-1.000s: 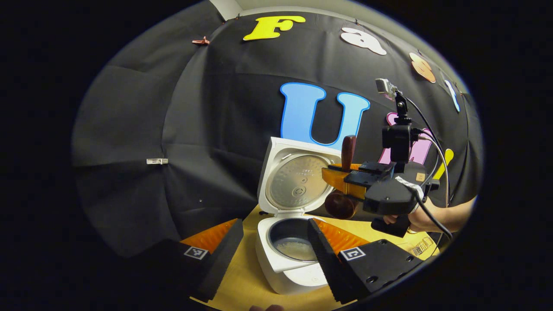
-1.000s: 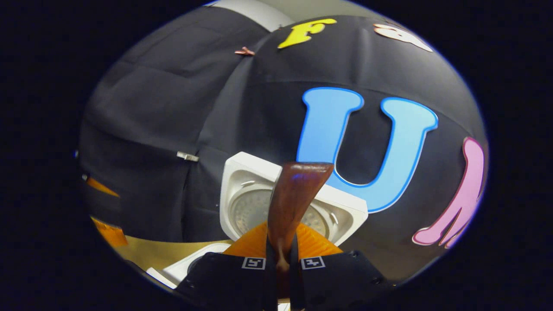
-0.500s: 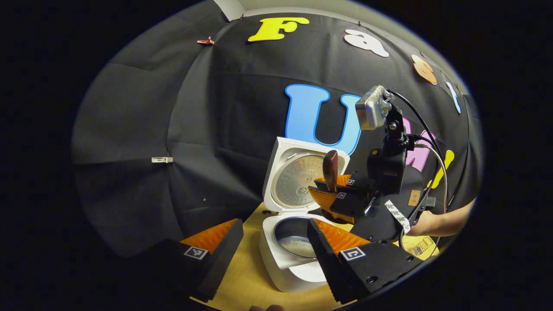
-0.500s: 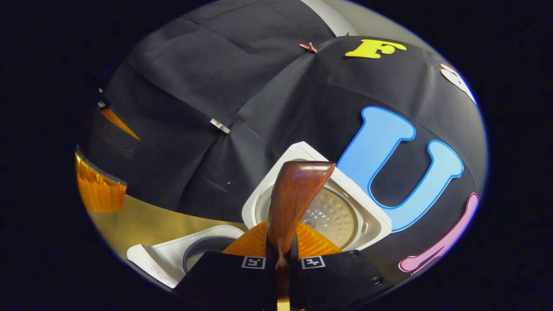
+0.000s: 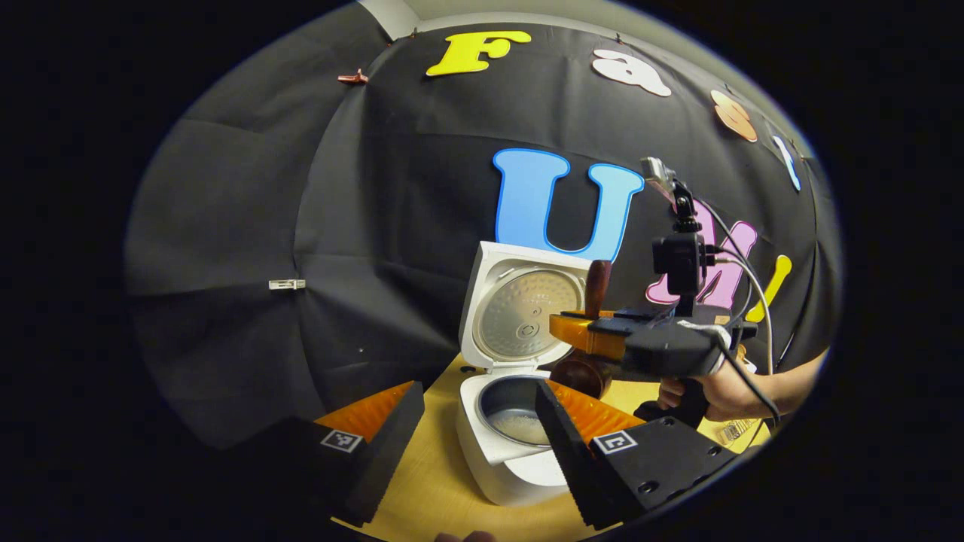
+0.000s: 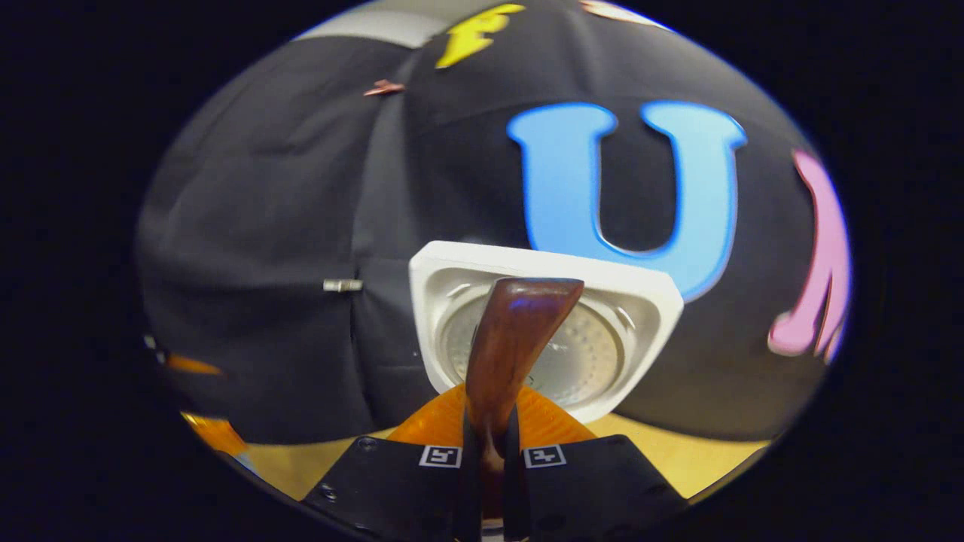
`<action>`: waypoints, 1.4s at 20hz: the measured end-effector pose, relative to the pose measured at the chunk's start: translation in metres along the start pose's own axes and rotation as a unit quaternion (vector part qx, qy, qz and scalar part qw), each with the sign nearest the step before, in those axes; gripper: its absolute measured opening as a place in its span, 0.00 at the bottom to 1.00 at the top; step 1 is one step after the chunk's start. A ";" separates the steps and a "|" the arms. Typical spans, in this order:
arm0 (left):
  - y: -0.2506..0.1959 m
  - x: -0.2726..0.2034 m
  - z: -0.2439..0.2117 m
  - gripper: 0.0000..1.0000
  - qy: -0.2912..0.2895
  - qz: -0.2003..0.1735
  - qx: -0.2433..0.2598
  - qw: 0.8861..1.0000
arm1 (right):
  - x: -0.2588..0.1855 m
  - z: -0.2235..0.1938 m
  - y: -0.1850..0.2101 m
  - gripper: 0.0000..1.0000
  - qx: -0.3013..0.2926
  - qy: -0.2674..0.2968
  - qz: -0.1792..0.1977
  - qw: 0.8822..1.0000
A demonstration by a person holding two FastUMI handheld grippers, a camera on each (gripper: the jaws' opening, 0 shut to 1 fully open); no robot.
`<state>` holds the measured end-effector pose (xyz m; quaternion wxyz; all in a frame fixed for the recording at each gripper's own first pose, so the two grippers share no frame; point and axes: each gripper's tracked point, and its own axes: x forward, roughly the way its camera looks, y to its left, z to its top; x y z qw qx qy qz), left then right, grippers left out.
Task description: Close the left gripper, press the button to open the rice cooker; take a wooden spoon from the chopstick holder with the right hand, scoop a spoonful of rice and pour it into the rice cooker, then put the wooden spoon back into the chopstick holder.
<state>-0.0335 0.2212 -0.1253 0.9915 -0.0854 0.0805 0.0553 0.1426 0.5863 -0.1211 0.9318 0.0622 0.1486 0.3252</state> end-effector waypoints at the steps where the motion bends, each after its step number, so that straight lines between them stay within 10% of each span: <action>1: -0.002 -0.002 0.001 0.95 0.000 0.000 0.000 1.000 | -0.002 0.002 -0.008 0.15 0.056 0.000 -0.006 0.998; 9: -0.031 -0.015 0.008 0.95 -0.004 -0.006 0.006 1.000 | -0.059 0.048 -0.071 0.15 0.275 -0.060 -0.038 0.959; 20: -0.120 0.005 0.006 0.95 0.012 -0.064 0.007 0.998 | -0.234 0.073 -0.266 0.15 0.265 -0.162 -0.192 0.931; 28: -0.171 0.024 0.005 0.91 0.030 -0.079 0.009 0.996 | -0.363 0.013 -0.403 0.14 0.253 -0.162 -0.331 0.895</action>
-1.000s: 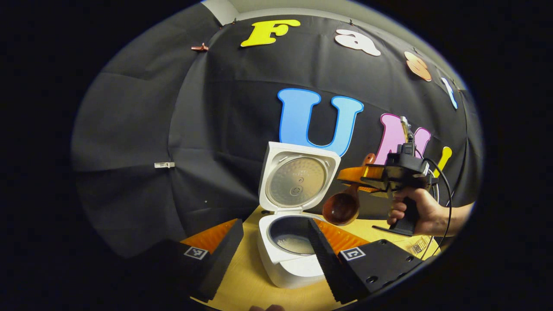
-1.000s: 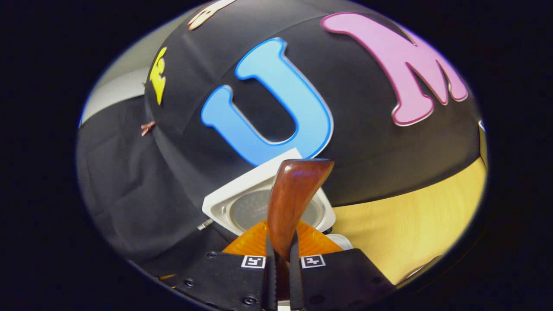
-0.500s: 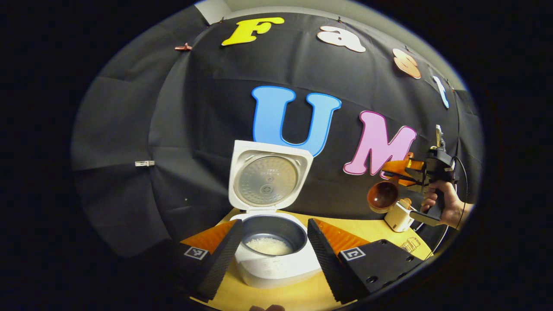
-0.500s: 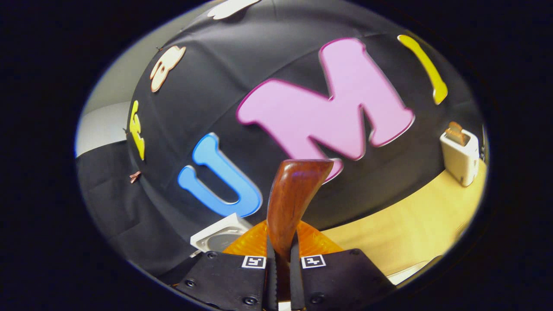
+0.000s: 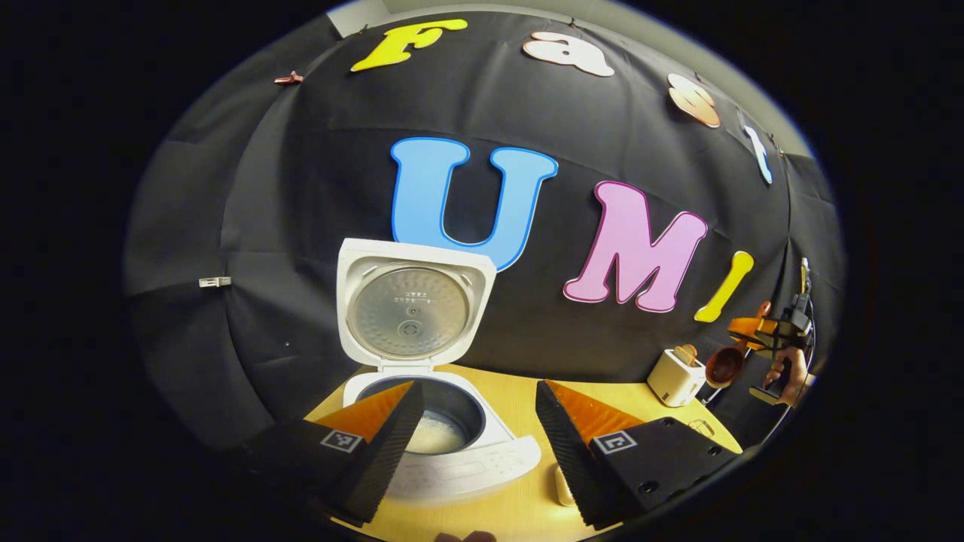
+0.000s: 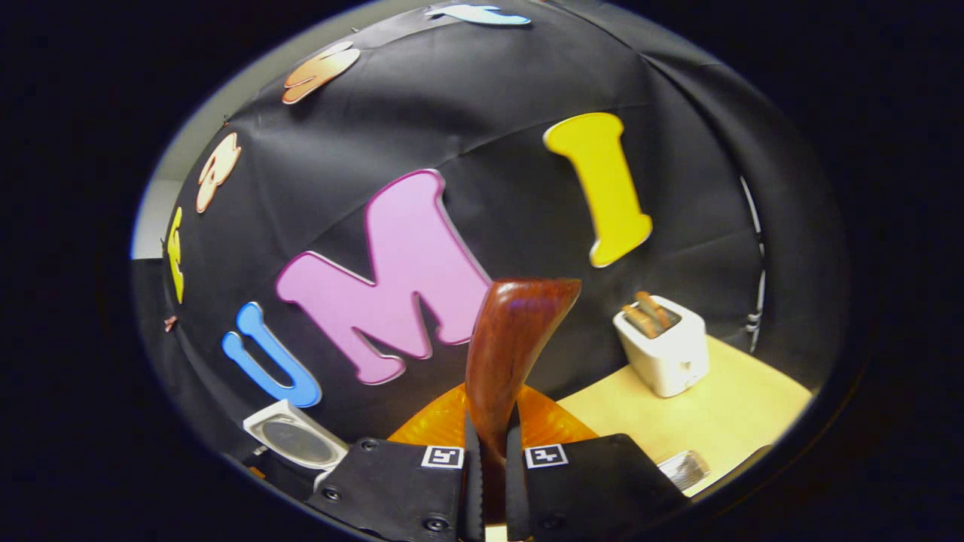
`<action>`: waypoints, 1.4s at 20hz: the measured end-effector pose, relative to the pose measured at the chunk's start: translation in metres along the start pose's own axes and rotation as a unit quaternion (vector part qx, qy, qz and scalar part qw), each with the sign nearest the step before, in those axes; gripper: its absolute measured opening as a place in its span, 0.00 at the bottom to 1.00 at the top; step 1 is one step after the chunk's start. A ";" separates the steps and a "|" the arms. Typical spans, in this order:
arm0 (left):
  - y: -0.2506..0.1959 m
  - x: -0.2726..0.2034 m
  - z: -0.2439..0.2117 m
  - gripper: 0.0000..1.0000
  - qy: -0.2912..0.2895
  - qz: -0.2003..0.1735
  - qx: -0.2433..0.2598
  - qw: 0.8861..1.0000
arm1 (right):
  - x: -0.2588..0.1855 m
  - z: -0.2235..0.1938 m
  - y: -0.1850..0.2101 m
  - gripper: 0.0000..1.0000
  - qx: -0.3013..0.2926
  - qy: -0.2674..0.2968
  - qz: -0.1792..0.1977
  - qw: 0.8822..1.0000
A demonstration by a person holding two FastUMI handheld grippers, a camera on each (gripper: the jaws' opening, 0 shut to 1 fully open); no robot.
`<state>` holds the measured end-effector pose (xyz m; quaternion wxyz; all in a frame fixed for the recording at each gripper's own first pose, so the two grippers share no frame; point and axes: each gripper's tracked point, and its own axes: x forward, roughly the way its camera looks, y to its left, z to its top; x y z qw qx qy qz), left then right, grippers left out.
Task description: Close the left gripper, press the button to open the rice cooker; take a wooden spoon from the chopstick holder with the right hand, scoop a spoonful of rice and pour it into the rice cooker, then put the wooden spoon back into the chopstick holder.
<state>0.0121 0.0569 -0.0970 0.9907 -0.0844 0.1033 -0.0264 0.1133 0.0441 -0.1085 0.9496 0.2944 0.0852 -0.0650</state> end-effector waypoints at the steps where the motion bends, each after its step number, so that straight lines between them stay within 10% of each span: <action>1: -0.005 0.002 0.000 0.95 0.003 0.000 0.002 1.000 | -0.001 0.001 -0.020 0.15 0.000 0.003 -0.011 1.000; 10: -0.058 0.016 -0.007 0.95 0.039 -0.011 0.008 0.999 | -0.006 -0.032 -0.139 0.15 0.012 0.033 -0.068 0.997; 28: -0.054 0.007 -0.022 0.95 0.082 0.037 0.029 0.996 | 0.026 -0.154 -0.205 0.15 -0.078 0.137 -0.097 0.983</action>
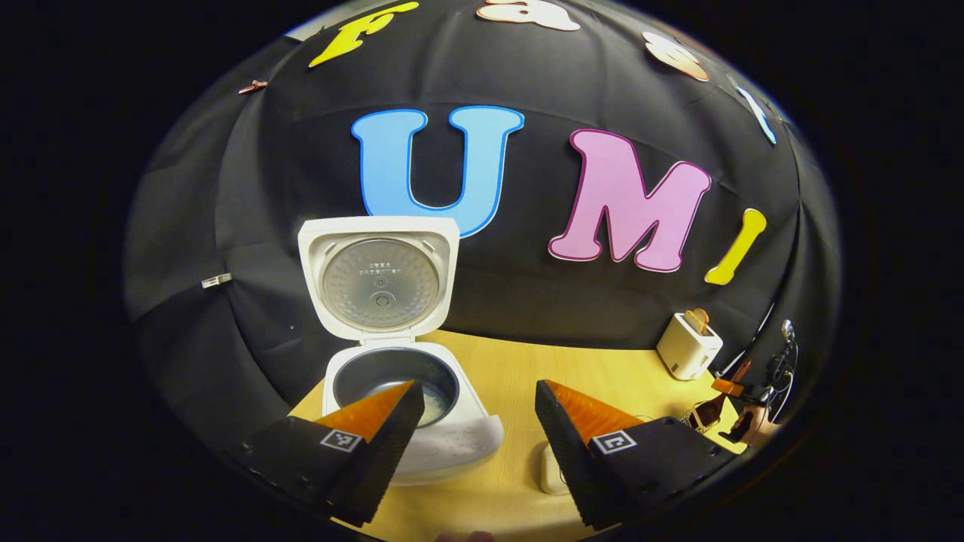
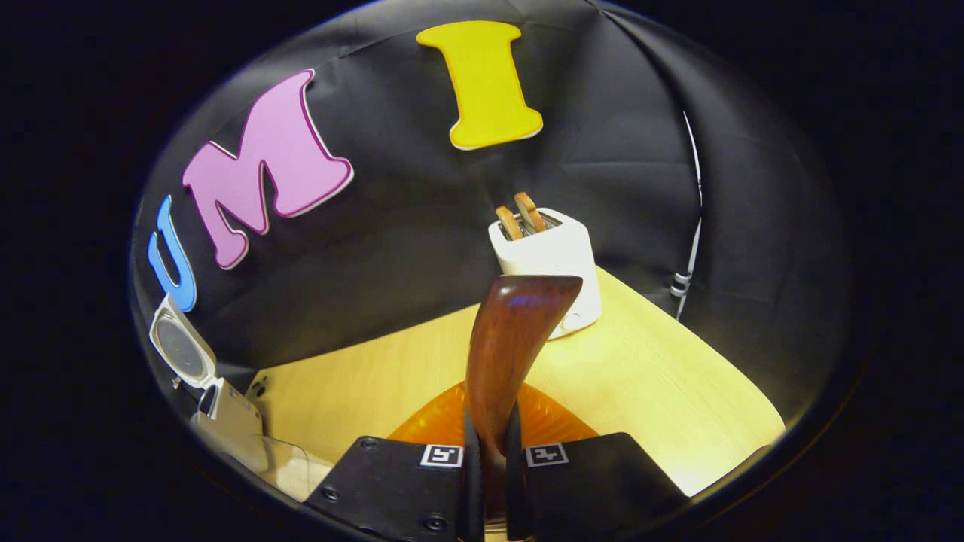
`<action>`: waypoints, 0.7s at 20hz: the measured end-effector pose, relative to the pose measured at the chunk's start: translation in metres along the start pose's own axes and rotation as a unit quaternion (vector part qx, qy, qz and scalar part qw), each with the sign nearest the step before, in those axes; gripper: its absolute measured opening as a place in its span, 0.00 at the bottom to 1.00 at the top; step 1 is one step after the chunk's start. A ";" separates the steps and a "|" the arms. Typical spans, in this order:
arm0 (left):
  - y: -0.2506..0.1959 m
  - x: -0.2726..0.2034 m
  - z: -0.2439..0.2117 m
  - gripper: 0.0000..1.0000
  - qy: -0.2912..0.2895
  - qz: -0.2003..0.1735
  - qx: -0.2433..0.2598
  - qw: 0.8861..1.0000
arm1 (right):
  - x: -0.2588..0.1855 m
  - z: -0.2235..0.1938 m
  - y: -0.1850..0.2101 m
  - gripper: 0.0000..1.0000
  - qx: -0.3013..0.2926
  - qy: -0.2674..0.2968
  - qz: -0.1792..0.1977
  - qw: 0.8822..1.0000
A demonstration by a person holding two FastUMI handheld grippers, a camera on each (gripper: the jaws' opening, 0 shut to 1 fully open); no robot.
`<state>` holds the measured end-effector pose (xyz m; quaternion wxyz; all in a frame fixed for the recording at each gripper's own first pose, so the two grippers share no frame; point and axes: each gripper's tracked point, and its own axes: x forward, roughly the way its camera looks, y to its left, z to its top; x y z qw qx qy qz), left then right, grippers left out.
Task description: Close the left gripper, press the button to open the rice cooker; take a wooden spoon from the chopstick holder with the right hand, scoop a spoonful of rice and pour it into the rice cooker, then put the wooden spoon back into the chopstick holder.
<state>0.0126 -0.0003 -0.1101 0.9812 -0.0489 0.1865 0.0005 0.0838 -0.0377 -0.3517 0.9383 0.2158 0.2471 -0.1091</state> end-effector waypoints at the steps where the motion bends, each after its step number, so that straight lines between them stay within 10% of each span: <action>1: 0.000 0.000 0.000 0.95 0.000 0.000 0.000 1.000 | 0.000 -0.004 0.000 0.15 0.003 0.005 0.002 1.000; 7: -0.004 -0.001 0.003 0.95 -0.009 -0.012 -0.012 1.000 | -0.012 -0.012 -0.015 0.23 0.011 0.036 -0.012 0.999; 8: -0.006 -0.001 0.005 0.95 -0.012 -0.016 -0.014 1.000 | -0.015 -0.012 -0.015 0.08 0.018 0.040 -0.011 0.999; 9: -0.007 -0.002 0.008 0.95 -0.016 -0.019 -0.016 1.000 | -0.018 -0.011 -0.018 0.27 0.025 0.042 -0.013 0.999; 12: -0.008 -0.002 0.010 0.95 -0.023 -0.026 -0.019 0.999 | -0.033 -0.009 -0.025 0.34 0.033 0.041 -0.024 0.998; 13: -0.007 -0.002 0.012 0.95 -0.026 -0.029 -0.020 0.999 | -0.040 -0.008 -0.026 0.77 0.039 0.042 -0.025 0.998; 14: -0.007 -0.003 0.012 0.95 -0.028 -0.032 -0.020 0.999 | -0.048 -0.007 -0.028 0.67 0.046 0.040 -0.028 0.998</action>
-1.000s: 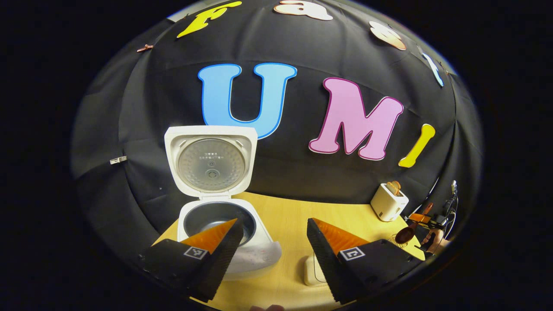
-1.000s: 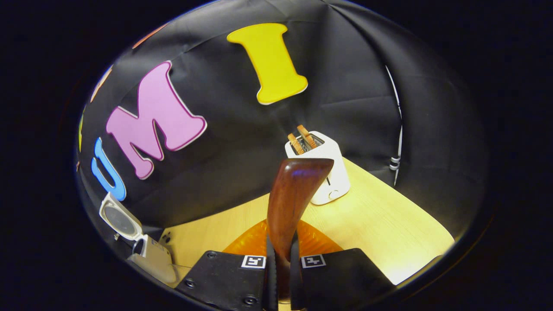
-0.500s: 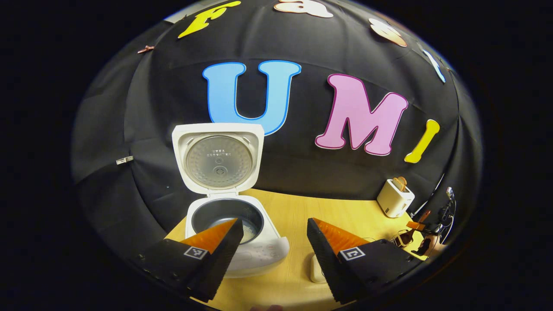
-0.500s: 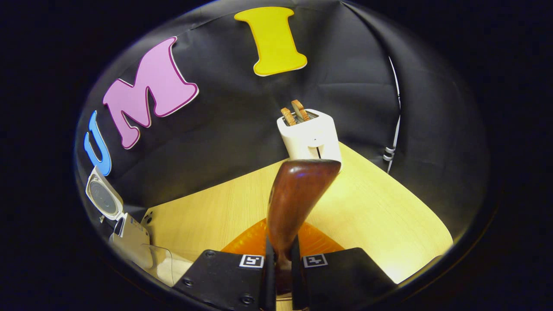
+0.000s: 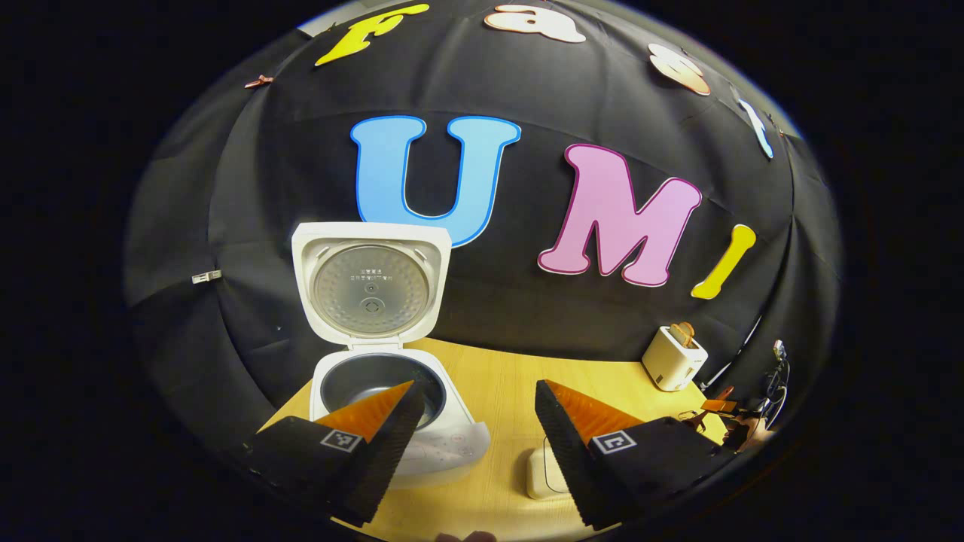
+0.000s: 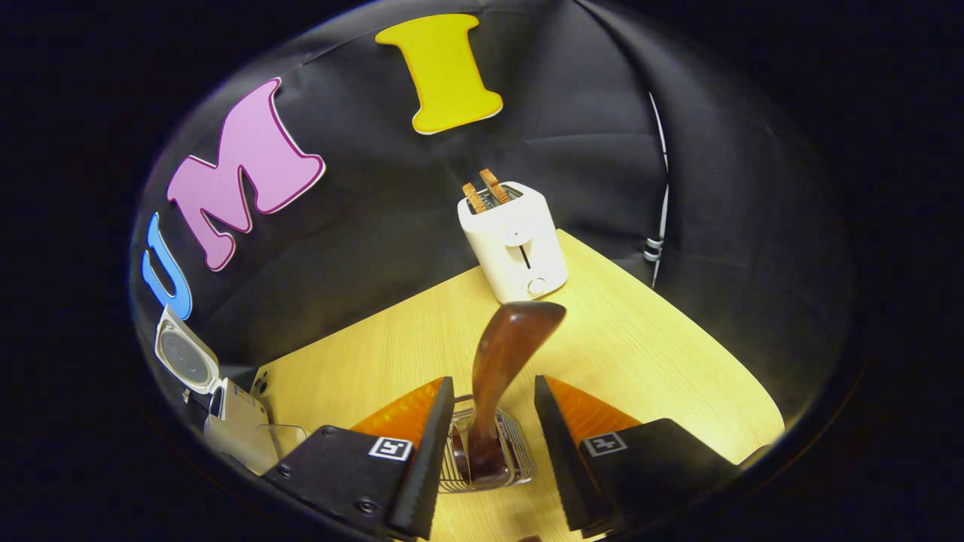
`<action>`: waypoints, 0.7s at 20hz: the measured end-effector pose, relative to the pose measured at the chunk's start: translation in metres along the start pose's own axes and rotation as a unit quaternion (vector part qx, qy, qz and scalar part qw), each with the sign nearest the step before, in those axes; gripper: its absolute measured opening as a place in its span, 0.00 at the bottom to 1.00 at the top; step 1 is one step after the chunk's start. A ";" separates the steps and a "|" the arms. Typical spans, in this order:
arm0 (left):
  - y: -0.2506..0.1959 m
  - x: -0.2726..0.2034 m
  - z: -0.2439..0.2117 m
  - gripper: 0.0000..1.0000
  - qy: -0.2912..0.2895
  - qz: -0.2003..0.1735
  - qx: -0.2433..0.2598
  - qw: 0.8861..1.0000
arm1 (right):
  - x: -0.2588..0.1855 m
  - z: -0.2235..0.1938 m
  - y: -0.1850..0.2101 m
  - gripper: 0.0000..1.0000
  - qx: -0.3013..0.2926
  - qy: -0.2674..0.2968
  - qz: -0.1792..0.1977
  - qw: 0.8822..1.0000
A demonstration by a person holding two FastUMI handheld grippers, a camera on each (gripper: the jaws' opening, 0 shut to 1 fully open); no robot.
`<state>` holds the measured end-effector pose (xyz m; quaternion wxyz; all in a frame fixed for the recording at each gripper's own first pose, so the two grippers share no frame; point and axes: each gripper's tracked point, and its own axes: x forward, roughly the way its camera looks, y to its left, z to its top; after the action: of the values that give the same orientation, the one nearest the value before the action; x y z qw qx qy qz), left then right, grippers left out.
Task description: Close the left gripper, press the button to open the rice cooker; take a wooden spoon from the chopstick holder with the right hand, scoop a spoonful of rice and pour it into the rice cooker, then put the wooden spoon back into the chopstick holder.
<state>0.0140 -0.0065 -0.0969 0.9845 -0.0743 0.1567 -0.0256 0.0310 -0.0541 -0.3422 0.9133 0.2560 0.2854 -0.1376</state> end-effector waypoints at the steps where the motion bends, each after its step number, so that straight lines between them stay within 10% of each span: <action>1: 0.000 -0.001 0.002 0.95 -0.003 -0.003 0.000 1.000 | -0.007 0.001 -0.002 0.73 0.005 0.000 -0.002 1.000; 8: -0.005 -0.001 0.010 0.95 -0.024 -0.029 0.004 0.999 | -0.067 0.003 -0.005 0.74 -0.056 0.013 -0.036 0.998; 14: -0.008 0.000 0.012 0.95 -0.035 -0.051 0.013 0.998 | -0.107 0.013 0.072 0.74 -0.115 -0.010 0.040 0.993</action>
<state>0.0173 -0.0126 -0.0848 0.9877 -0.0700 0.1179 -0.0751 -0.0200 0.0098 -0.2420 0.9440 0.1595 0.2801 -0.0701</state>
